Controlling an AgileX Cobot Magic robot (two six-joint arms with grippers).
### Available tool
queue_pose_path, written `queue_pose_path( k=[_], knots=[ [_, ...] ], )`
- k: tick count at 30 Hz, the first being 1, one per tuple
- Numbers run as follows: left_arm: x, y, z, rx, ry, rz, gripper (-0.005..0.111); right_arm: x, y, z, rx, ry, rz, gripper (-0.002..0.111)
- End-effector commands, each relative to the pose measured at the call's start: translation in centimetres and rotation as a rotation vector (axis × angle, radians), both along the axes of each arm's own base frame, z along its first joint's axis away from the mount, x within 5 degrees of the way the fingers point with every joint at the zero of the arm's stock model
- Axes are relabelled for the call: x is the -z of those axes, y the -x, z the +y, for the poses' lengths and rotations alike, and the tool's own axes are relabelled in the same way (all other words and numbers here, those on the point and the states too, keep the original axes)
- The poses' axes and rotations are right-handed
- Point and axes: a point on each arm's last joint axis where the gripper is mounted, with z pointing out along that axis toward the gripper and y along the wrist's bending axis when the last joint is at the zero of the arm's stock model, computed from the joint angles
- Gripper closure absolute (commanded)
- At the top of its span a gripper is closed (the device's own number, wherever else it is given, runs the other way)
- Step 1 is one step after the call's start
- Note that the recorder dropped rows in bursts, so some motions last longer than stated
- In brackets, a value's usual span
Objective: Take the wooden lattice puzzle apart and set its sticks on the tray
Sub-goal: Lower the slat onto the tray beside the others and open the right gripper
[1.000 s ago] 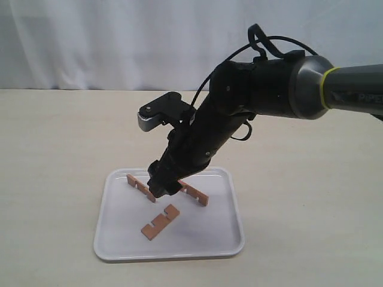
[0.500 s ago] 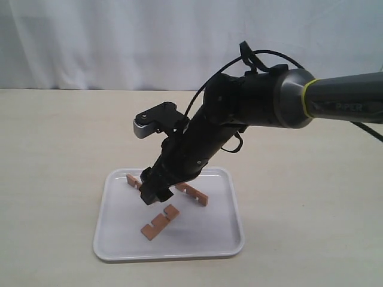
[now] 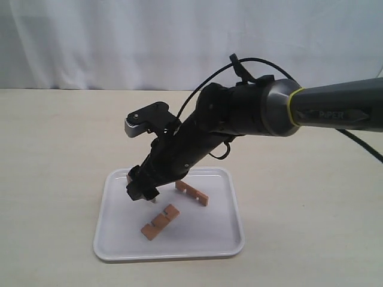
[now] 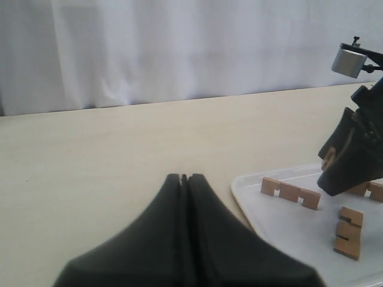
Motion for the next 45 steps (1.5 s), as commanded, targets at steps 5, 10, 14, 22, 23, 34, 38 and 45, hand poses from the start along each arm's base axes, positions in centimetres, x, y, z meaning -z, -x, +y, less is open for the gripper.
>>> queue_pose_path(
  k=[5,10,14,22,23,34,38,45],
  knots=[
    [0.0,0.0,0.0,0.002,0.004,-0.008,0.107,1.7,-0.8,0.4,0.022,-0.018,-0.036,0.104],
    [0.0,0.0,0.0,0.002,0.004,-0.008,0.107,3.0,-1.0,0.6,0.016,-0.014,-0.032,0.104],
    [0.0,0.0,0.0,0.002,0.004,-0.008,0.107,3.3,-1.2,0.6,0.011,-0.009,-0.050,0.104],
    [0.0,0.0,0.0,0.002,0.004,-0.008,0.107,3.4,-0.9,0.6,-0.037,0.007,-0.049,0.082],
    [0.0,0.0,0.0,0.002,0.004,-0.008,0.107,3.4,-0.9,0.6,-0.039,0.007,-0.041,0.076],
    [0.0,0.0,0.0,0.002,0.004,-0.008,0.107,1.9,-0.7,0.5,-0.047,-0.007,-0.059,0.026],
    [0.0,0.0,0.0,0.002,0.004,-0.008,0.107,0.9,-0.1,0.3,-0.090,0.007,-0.032,0.021],
    [0.0,0.0,0.0,0.002,0.004,-0.008,0.107,0.6,0.7,-0.5,-0.110,0.095,0.029,0.021]
  ],
)
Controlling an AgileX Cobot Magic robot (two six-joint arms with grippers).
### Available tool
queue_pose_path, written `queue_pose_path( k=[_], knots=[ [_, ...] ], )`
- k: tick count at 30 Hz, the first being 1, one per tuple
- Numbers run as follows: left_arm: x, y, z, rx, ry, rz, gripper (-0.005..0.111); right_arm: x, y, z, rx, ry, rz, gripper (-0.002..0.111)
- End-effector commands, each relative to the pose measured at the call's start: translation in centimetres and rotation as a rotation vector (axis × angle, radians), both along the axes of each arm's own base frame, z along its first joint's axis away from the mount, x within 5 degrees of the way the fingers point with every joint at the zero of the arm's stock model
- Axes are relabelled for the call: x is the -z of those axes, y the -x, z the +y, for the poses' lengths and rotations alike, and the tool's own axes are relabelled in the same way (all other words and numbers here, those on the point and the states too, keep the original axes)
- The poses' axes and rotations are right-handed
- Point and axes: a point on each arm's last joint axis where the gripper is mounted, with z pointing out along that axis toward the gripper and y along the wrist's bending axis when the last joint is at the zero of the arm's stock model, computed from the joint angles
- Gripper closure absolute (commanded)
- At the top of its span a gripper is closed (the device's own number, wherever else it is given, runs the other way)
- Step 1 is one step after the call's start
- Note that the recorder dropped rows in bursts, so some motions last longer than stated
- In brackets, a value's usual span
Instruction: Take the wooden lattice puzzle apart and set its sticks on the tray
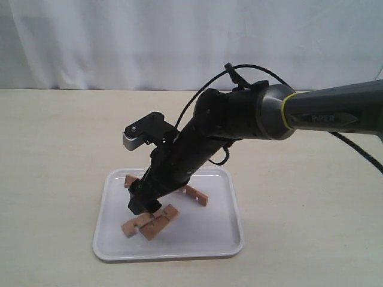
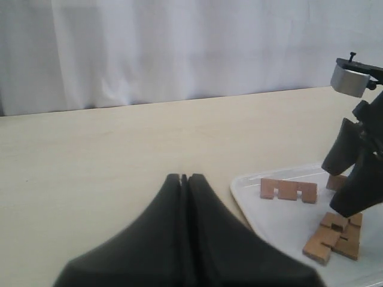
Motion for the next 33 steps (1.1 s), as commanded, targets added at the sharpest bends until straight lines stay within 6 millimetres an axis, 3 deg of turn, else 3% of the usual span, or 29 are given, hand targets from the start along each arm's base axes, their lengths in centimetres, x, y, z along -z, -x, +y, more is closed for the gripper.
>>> queue_pose_path(
  k=[1,4,7,10,15,16,25,28,29,30,33],
  knots=[
    [0.0,0.0,0.0,0.002,0.004,-0.008,0.107,-0.4,0.3,-0.5,-0.020,0.060,0.004,0.021],
    [0.0,0.0,0.0,0.002,0.004,-0.008,0.107,-0.5,0.4,-0.6,-0.017,0.066,0.018,0.022],
    [0.0,0.0,0.0,0.002,0.004,-0.008,0.107,-1.1,0.6,-0.7,-0.022,0.063,0.018,0.031],
    [0.0,0.0,0.0,0.002,0.004,-0.008,0.107,-2.1,0.8,-0.8,-0.020,0.056,0.010,0.050],
    [0.0,0.0,0.0,0.002,0.004,-0.008,0.107,-3.8,1.4,-1.7,-0.016,0.111,0.014,0.100],
    [0.0,0.0,0.0,0.002,0.004,-0.008,0.107,-4.0,1.5,-1.9,-0.012,0.129,0.015,0.104],
    [0.0,0.0,0.0,0.002,0.004,-0.008,0.107,-7.2,2.8,-4.8,0.127,0.315,0.053,0.104],
    [0.0,0.0,0.0,0.002,0.004,-0.008,0.107,-9.7,4.7,-7.2,0.235,0.465,0.123,0.104],
    [0.0,0.0,0.0,0.002,0.004,-0.008,0.107,-10.1,4.8,-7.5,0.264,0.466,0.110,0.104],
    [0.0,0.0,0.0,0.002,0.004,-0.008,0.107,-11.6,5.7,-8.3,0.315,0.443,0.087,0.104],
    [0.0,0.0,0.0,0.002,0.004,-0.008,0.107,-13.4,8.4,-10.4,0.347,0.418,0.054,0.104]
  ],
)
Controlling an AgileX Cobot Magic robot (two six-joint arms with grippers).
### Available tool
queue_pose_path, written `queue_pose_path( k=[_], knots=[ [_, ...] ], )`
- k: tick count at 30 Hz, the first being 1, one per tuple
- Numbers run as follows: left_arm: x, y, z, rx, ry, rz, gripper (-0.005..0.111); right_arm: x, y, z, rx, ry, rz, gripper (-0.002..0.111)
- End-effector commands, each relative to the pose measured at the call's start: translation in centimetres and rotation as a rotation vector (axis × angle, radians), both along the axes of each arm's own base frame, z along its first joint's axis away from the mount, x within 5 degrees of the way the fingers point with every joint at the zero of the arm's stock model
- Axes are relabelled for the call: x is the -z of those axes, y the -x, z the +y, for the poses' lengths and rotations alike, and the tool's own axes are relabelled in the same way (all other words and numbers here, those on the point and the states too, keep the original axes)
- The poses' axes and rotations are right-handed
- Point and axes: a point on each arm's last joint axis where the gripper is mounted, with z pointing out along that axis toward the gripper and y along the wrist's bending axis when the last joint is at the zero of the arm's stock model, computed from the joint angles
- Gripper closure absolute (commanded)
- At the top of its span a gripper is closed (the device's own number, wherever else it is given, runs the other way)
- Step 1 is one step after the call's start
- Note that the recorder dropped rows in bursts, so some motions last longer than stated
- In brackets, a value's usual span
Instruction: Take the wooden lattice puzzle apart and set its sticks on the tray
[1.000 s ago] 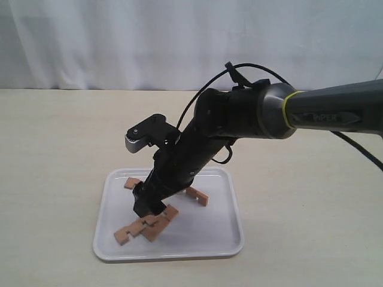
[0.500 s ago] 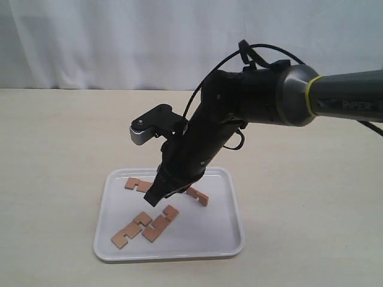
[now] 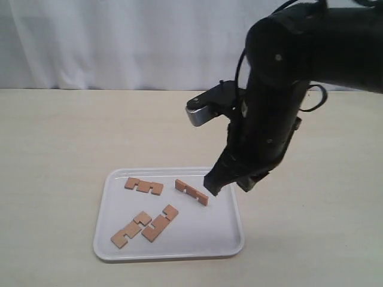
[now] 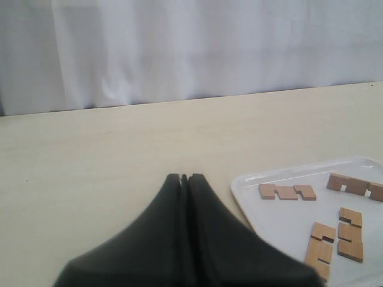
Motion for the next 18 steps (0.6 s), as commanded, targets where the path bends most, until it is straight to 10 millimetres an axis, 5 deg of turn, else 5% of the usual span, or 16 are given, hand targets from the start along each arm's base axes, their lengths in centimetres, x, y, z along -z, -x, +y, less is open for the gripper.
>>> queue_pose_path(
  k=[1,9,18],
  knots=[
    [0.0,0.0,0.0,0.002,0.004,-0.008,0.107,-2.9,3.6,-3.6,0.090,-0.018,-0.068,0.104],
    [0.0,0.0,0.0,0.002,0.004,-0.008,0.107,-4.5,9.0,-13.8,0.431,-0.132,-0.219,0.104],
    [0.0,0.0,0.0,0.002,0.004,-0.008,0.107,-4.8,14.1,-15.5,0.470,-0.346,-0.585,0.104]
  ],
)
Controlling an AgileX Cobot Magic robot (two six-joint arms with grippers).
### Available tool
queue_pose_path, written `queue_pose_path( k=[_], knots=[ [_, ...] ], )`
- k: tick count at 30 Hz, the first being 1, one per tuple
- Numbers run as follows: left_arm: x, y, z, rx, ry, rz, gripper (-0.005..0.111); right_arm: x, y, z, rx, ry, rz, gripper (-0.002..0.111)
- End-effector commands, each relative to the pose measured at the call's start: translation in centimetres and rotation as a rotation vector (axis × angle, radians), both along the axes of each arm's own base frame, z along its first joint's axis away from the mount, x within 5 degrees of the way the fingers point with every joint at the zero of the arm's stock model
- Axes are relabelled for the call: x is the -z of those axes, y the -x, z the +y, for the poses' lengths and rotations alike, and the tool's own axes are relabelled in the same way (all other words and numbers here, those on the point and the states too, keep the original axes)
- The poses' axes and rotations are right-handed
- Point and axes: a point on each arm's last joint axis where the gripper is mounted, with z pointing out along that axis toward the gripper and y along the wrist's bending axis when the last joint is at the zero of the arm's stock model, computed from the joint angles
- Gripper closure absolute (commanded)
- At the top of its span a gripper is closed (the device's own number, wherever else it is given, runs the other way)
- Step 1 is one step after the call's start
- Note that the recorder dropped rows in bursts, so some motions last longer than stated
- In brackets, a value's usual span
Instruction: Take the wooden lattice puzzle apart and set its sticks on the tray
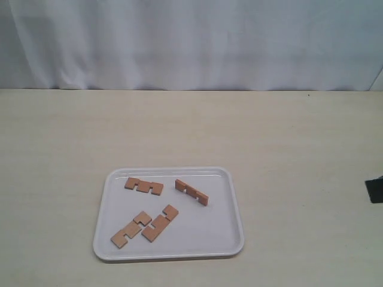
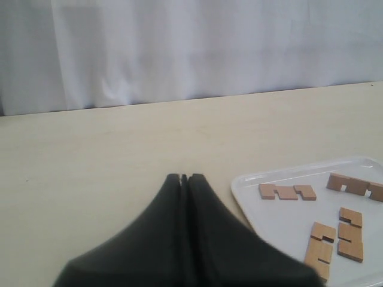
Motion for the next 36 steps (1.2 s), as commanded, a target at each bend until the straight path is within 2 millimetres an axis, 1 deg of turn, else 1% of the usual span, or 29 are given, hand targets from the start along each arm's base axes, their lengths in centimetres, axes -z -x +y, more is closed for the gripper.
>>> queue_pose_path(
  k=[1,2,4,6,7,11,14,17,21,27,29,30,34,36],
  knots=[
    [0.0,0.0,0.0,0.002,0.004,-0.008,0.107,-0.1,2.3,-0.6,-0.001,-0.060,-0.232,0.104],
    [0.0,0.0,0.0,0.002,0.004,-0.008,0.107,-0.1,2.7,-0.7,-0.007,-0.068,-0.272,0.104],
    [0.0,0.0,0.0,0.002,0.004,-0.008,0.107,1.3,3.2,-0.8,-0.019,-0.088,-0.355,0.104],
    [0.0,0.0,0.0,0.002,0.004,-0.008,0.107,2.7,3.3,-0.7,-0.035,-0.105,-0.444,0.104],
    [0.0,0.0,0.0,0.002,0.004,-0.008,0.107,3.6,3.4,-0.7,-0.039,-0.112,-0.462,0.104],
    [0.0,0.0,0.0,0.002,0.004,-0.008,0.107,6.6,4.1,-0.8,-0.037,-0.114,-0.406,0.104],
    [0.0,0.0,0.0,0.002,0.004,-0.008,0.107,7.9,4.4,-0.9,-0.036,-0.102,-0.357,0.104],
    [0.0,0.0,0.0,0.002,0.004,-0.008,0.107,8.5,4.6,-0.9,-0.036,-0.098,-0.340,0.104],
    [0.0,0.0,0.0,0.002,0.004,-0.008,0.107,9.6,5.5,-1.1,-0.038,-0.112,-0.381,0.104],
    [0.0,0.0,0.0,0.002,0.004,-0.008,0.107,13.6,7.4,-1.4,-0.054,-0.151,-0.516,0.104],
    [0.0,0.0,0.0,0.002,0.004,-0.008,0.107,13.4,7.8,-1.5,-0.047,-0.190,-0.603,0.104],
    [0.0,0.0,0.0,0.002,0.004,-0.008,0.107,13.5,8.2,-1.6,-0.024,-0.209,-0.597,0.104],
    [0.0,0.0,0.0,0.002,0.004,-0.008,0.107,11.6,9.4,-2.2,0.033,-0.271,-0.859,0.104],
    [0.0,0.0,0.0,0.002,0.004,-0.008,0.107,11.4,9.5,-2.4,0.069,-0.260,-0.897,0.104]
  ],
)
